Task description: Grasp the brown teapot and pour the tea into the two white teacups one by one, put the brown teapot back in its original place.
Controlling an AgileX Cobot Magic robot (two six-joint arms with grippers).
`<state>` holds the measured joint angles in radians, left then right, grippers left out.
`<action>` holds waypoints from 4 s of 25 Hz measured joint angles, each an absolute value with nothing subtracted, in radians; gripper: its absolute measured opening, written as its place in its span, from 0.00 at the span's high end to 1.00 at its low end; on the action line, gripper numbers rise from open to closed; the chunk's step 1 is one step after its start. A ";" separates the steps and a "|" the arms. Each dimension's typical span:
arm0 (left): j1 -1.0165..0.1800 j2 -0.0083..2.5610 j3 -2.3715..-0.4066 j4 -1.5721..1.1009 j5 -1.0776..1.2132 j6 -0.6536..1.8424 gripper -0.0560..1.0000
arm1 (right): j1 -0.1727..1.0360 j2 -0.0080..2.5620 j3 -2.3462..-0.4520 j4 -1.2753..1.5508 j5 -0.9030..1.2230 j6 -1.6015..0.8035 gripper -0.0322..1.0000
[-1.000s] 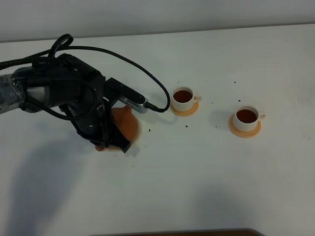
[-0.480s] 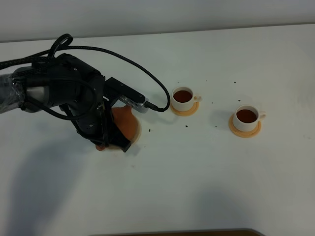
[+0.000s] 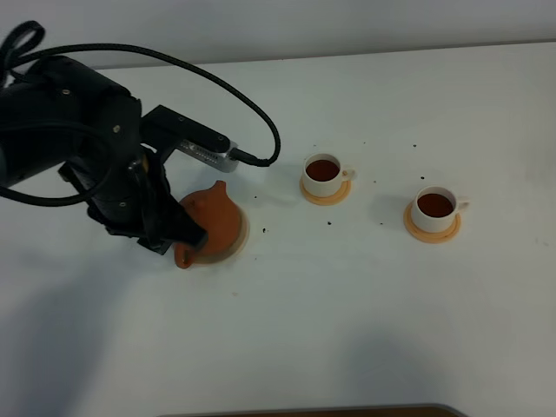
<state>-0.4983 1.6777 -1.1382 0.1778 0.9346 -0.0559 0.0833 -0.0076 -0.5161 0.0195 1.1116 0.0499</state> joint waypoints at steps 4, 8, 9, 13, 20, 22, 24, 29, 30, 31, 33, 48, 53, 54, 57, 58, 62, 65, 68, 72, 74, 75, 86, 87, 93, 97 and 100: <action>-0.498 1.571 -1.138 0.172 1.138 -0.126 0.52 | 0.083 -0.008 -0.516 0.020 1.112 0.050 0.74; -0.498 1.452 -1.072 0.138 1.173 -0.144 0.54 | 0.083 -0.008 -0.516 0.020 1.112 0.050 0.74; -0.498 1.413 -1.030 0.131 1.173 -0.148 0.54 | 0.083 -0.008 -0.516 0.020 1.112 0.050 0.74; -0.498 1.248 -0.827 0.103 1.165 -0.164 0.54 | 0.083 -0.008 -0.516 0.020 1.112 0.050 0.74; -0.498 0.956 -0.570 0.094 1.110 -0.165 0.54 | 0.083 -0.008 -0.516 0.020 1.112 0.050 0.74; -0.498 0.886 -0.533 0.093 1.089 -0.153 0.54 | 0.083 -0.008 -0.516 0.020 1.112 0.050 0.74; -0.498 0.824 -0.495 0.083 1.071 -0.138 0.54 | 0.083 -0.008 -0.516 0.020 1.112 0.050 0.74; -0.499 0.735 -0.469 0.024 1.061 -0.074 0.54 | 0.083 -0.008 -0.516 0.020 1.112 0.051 0.74; -0.499 0.725 -0.469 0.020 1.060 -0.069 0.54 | 0.083 -0.008 -0.516 0.020 1.112 0.051 0.74; -0.499 0.720 -0.468 0.019 1.060 -0.064 0.54 | 0.083 -0.008 -0.516 0.020 1.112 0.051 0.74; -0.499 0.718 -0.468 0.019 1.060 -0.061 0.54 | 0.083 -0.008 -0.516 0.020 1.112 0.051 0.74; -0.207 0.704 -0.468 0.014 1.057 -0.053 0.54 | 0.083 -0.008 -0.516 0.020 1.112 0.050 0.74; -0.029 0.606 -0.468 0.013 1.056 -0.051 0.54 | 0.083 -0.008 -0.516 0.020 1.112 0.050 0.74; -0.007 0.574 -0.468 0.013 1.056 -0.051 0.54 | 0.083 -0.008 -0.516 0.020 1.112 0.050 0.74; 0.017 0.473 -0.468 0.013 1.057 -0.050 0.54 | 0.083 -0.008 -0.516 0.020 1.112 0.050 0.74; 0.018 0.438 -0.468 0.013 1.058 -0.048 0.54 | 0.083 -0.008 -0.516 0.020 1.112 0.050 0.74; 0.018 0.323 -0.467 0.013 1.058 -0.048 0.54 | 0.083 -0.008 -0.516 0.020 1.112 0.050 0.74; 0.018 0.256 -0.464 0.013 1.058 -0.045 0.54 | 0.083 -0.008 -0.516 0.020 1.112 0.050 0.74; 0.018 0.193 -0.464 0.013 1.059 -0.039 0.54 | 0.083 -0.008 -0.516 0.020 1.112 0.050 0.74; -0.004 0.102 -0.463 0.007 1.059 -0.028 0.54 | 0.083 -0.008 -0.516 0.020 1.112 0.050 0.74; -0.031 0.053 -0.463 0.000 1.059 -0.027 0.54 | 0.083 -0.008 -0.516 0.020 1.112 0.050 0.74; -0.043 0.034 -0.463 0.000 1.059 -0.027 0.54 | 0.083 -0.008 -0.516 0.020 1.112 0.050 0.74; -0.055 -0.003 -0.463 0.000 1.061 -0.026 0.54 | 0.083 -0.008 -0.516 0.020 1.112 0.050 0.74; -0.055 -0.003 -0.463 0.000 1.061 -0.024 0.54 | 0.083 -0.008 -0.516 0.020 1.112 0.050 0.74; -0.055 -0.003 -0.463 0.000 1.061 -0.024 0.54 | 0.083 -0.008 -0.516 0.020 1.112 0.050 0.74; -0.055 -0.003 -0.463 0.000 1.061 -0.024 0.54 | 0.083 -0.008 -0.516 0.020 1.112 0.050 0.74; -0.046 -0.003 -0.463 0.000 1.061 -0.024 0.54 | 0.083 -0.008 -0.516 0.020 1.112 0.050 0.74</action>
<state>-0.0464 -0.0035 -0.4630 0.0000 1.0608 -0.0244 0.0833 -0.0076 -0.5161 0.0195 1.1116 0.0500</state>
